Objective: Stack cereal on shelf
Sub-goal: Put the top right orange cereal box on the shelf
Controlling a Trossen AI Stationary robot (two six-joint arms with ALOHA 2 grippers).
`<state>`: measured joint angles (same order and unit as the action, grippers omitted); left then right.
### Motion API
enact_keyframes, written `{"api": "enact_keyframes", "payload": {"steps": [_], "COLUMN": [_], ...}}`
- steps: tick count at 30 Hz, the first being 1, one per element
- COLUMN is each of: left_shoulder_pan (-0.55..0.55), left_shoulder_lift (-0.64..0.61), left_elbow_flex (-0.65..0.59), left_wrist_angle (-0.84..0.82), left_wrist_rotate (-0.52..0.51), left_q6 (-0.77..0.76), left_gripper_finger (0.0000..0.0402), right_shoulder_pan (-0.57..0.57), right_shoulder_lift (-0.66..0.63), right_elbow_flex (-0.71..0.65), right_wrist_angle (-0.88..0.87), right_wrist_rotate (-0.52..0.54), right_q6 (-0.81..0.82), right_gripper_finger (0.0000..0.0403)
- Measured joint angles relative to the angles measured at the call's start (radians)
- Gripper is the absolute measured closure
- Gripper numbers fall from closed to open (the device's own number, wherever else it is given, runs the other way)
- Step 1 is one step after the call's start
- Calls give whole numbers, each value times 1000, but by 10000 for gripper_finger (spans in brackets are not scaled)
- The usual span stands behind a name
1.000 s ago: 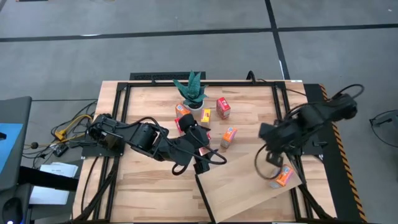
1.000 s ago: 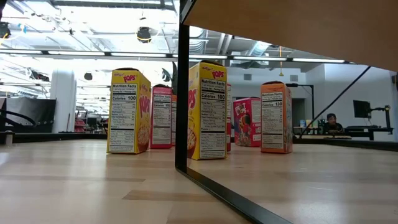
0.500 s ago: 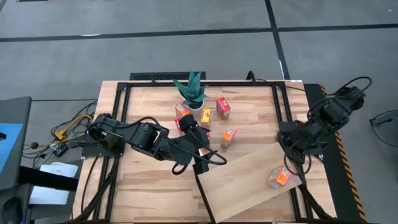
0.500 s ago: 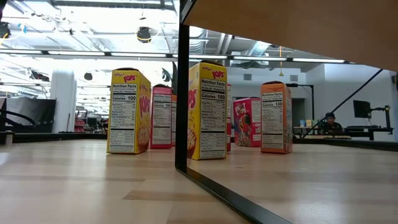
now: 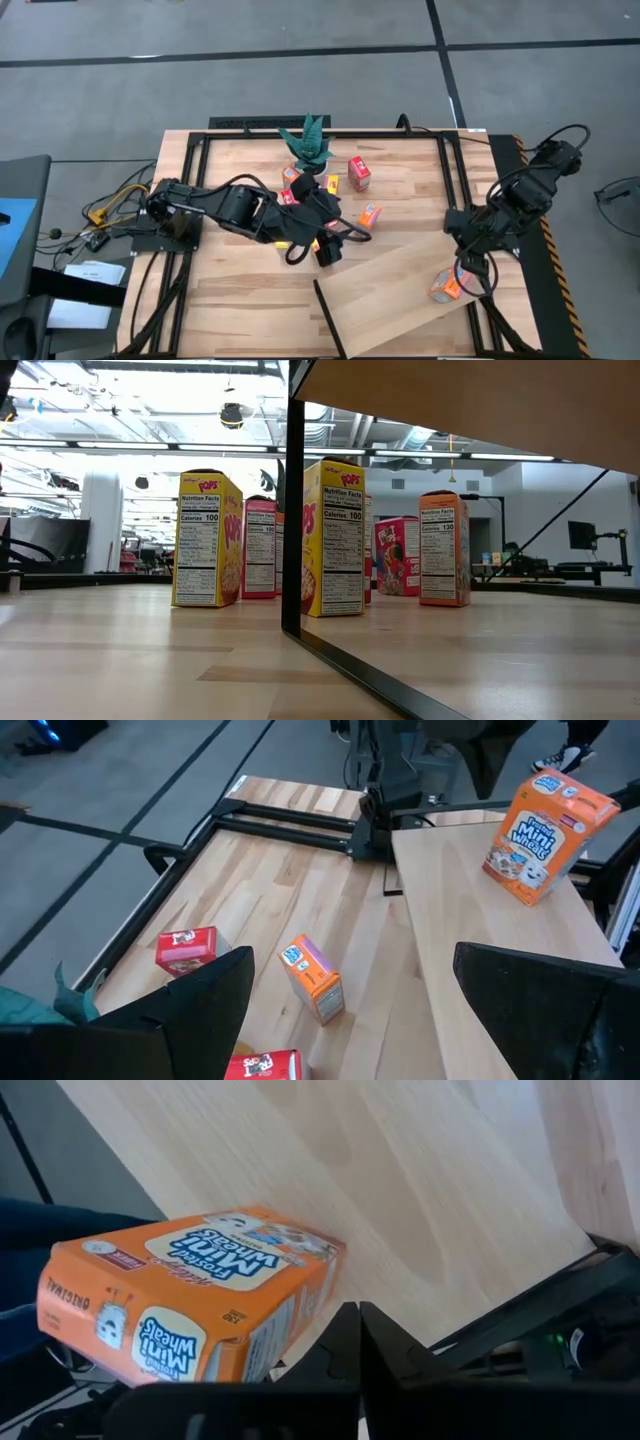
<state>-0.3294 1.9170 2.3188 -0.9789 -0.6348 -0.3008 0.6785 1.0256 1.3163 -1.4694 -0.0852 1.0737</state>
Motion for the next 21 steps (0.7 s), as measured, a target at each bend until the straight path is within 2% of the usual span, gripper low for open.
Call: {"api": "enact_keyframes", "payload": {"steps": [5,9,21], "left_shoulder_pan": [0,0,0], "left_shoulder_lift": [0,0,0], "left_elbow_flex": [0,0,0], "left_wrist_angle": [1,1,1], "left_wrist_rotate": [1,1,1], "left_q6": [-9,-18,-44], "left_gripper_finger": [65,65,65], "right_shoulder_pan": [0,0,27], "right_shoulder_lift": [2,2,3], "right_elbow_flex": [0,0,0], "right_wrist_angle": [50,98,101], "right_wrist_rotate": [6,6,-19], "right_q6": [-40,-64,-23], "right_gripper_finger": [379,389,378]}}
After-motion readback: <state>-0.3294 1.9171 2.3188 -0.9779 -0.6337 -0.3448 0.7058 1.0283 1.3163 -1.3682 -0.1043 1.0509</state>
